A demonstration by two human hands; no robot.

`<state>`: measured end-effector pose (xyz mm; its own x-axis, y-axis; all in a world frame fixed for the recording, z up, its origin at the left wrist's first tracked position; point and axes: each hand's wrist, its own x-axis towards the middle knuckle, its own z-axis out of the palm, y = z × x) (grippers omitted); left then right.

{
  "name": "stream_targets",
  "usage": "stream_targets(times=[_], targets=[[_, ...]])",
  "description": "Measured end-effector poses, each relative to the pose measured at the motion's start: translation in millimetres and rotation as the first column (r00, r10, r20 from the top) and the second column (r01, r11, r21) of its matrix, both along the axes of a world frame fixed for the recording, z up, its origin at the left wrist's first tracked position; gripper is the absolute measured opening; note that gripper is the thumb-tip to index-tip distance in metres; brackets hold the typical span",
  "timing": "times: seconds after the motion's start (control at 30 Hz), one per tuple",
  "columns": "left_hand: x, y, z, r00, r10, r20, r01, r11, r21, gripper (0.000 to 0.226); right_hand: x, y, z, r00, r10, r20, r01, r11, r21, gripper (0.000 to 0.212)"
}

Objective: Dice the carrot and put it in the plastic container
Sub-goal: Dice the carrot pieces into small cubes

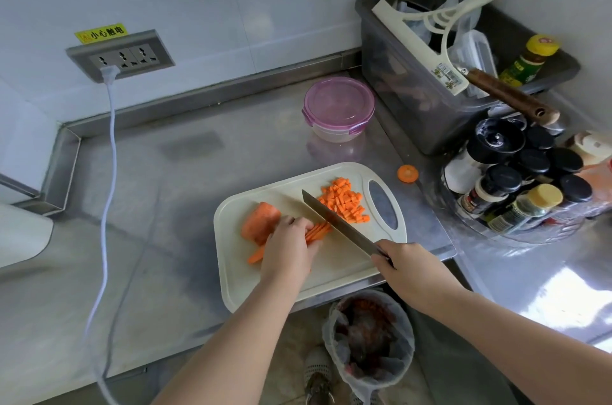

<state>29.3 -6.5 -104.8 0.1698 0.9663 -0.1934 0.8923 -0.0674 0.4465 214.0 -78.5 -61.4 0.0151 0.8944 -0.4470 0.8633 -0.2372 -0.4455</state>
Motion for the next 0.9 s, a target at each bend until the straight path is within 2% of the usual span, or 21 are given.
stream_targets(times=[0.1,0.2,0.33,0.6,0.73,0.9], targets=[[-5,1,2,0.996,0.048,0.075,-0.045,0.998,-0.043,0.038,-1,-1,0,1.0,0.001,0.005,-0.001,1.0,0.002,0.036],[-6,1,3,0.984,0.107,0.14,-0.088,0.987,-0.134,0.03,-4,-3,2,1.0,0.003,-0.001,-0.003,1.0,0.005,0.037],[-4,3,4,0.979,0.129,0.157,-0.106,0.984,-0.144,0.019,-8,-4,5,1.0,0.021,0.0,-0.021,1.0,0.006,0.039],[7,2,8,0.995,0.095,0.0,-0.095,0.994,-0.048,0.018,-9,-2,4,1.0,0.019,0.016,-0.019,1.0,-0.002,0.04],[3,-1,8,0.991,0.127,0.027,-0.127,0.992,-0.022,0.015,-8,-1,3,1.0,0.022,0.012,-0.022,1.0,-0.005,0.039],[1,-2,9,0.995,0.096,-0.029,-0.096,0.995,-0.02,0.009,-8,-1,3,0.999,0.03,0.019,-0.03,1.0,-0.01,0.037]])
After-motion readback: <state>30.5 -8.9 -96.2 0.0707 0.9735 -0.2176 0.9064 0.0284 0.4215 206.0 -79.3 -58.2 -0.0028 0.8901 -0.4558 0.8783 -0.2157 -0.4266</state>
